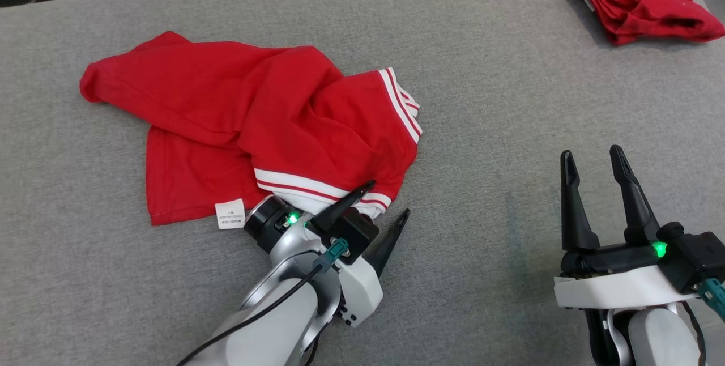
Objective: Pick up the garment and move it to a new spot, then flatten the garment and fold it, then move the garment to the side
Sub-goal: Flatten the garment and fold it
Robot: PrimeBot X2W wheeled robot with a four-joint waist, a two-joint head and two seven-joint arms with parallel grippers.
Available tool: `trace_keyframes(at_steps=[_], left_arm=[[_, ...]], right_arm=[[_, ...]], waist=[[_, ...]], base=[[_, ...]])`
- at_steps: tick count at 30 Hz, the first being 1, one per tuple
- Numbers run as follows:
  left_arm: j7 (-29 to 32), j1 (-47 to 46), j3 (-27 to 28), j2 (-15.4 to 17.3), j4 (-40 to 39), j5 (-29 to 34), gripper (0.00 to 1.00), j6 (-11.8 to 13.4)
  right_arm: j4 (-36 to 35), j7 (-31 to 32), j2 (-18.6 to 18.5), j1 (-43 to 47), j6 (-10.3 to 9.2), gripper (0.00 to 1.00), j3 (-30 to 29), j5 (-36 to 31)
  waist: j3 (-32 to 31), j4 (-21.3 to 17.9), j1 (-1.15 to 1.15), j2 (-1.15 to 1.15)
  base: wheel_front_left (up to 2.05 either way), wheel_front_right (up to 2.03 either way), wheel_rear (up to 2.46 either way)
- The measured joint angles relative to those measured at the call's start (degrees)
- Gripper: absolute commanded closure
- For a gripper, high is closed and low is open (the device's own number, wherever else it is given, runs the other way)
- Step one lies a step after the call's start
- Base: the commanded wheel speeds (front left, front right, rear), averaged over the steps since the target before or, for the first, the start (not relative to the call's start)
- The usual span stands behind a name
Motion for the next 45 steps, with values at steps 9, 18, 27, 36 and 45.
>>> trace_keyframes(at_steps=[9, 18, 27, 36, 45], left_arm=[[0.9, -4.1, -2.9, -0.6, 4.0, -4.7, 1.0, 6.8], [2.2, -3.2, -3.3, 0.1, 1.1, -18.5, 1.0, 3.9], [12.2, -9.7, 0.4, 0.1, -11.0, -42.9, 1.0, 0.3], [17.3, -29.9, 3.1, 0.1, -18.6, -54.0, 1.0, 5.6], [8.6, -48.6, 4.6, 0.1, -17.4, -60.6, 1.0, 7.3]], right_arm=[[0.0, 0.0, 0.0, -0.1, 0.0, 0.0, -0.3, 0.1], [0.8, 0.0, 0.0, 0.1, 0.0, 0.0, 1.2, 0.6], [1.3, 0.0, 0.0, 0.1, 0.0, 0.0, 2.2, 2.6], [1.5, 0.0, 0.0, 0.4, 0.0, 0.0, 2.2, 4.2], [1.3, 0.0, 0.0, 1.7, 0.0, 0.0, -0.6, 4.0]], waist=[[1.5, -1.8, 0.0, 0.0], [-0.8, -1.4, 0.0, 0.0], [-3.2, -3.7, 0.0, 0.0], [-4.5, -6.6, 0.0, 0.0], [-7.1, -7.3, 0.0, 0.0]], base=[[0.0, 0.0, 0.0], [0.0, 0.0, 0.0], [0.0, 0.0, 0.0], [0.0, 0.0, 0.0], [0.0, 0.0, 0.0]])
